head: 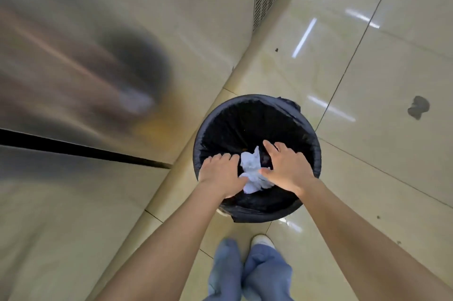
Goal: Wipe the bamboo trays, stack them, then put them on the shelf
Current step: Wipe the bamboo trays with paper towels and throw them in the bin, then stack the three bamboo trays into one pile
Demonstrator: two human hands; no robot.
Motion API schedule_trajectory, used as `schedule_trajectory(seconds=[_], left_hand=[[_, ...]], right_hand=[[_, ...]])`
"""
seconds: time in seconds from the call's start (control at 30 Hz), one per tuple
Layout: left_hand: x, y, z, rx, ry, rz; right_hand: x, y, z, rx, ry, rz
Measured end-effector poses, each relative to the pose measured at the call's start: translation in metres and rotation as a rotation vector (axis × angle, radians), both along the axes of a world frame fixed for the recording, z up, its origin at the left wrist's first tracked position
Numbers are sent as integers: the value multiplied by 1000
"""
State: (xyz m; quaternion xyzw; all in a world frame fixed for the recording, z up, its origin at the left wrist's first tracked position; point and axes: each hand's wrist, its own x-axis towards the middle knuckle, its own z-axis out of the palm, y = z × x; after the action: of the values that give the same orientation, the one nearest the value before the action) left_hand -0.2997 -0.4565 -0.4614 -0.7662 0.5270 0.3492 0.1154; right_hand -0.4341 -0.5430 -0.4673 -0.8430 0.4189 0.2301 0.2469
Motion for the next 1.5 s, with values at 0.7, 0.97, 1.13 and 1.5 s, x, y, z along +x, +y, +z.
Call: schedule_trajectory(seconds=[0.7, 0.97, 1.13, 1.5], left_hand=[[107, 57, 500, -708, -197, 442], [191, 160, 532, -711, -224, 746], [236, 218, 533, -693, -212, 878], [252, 244, 493, -747, -88, 1134]], right_hand=[[99, -26, 508, -128, -471, 128], [208, 44, 545, -166, -484, 313], [270, 80, 547, -139, -482, 341], [351, 119, 504, -113, -434, 440]])
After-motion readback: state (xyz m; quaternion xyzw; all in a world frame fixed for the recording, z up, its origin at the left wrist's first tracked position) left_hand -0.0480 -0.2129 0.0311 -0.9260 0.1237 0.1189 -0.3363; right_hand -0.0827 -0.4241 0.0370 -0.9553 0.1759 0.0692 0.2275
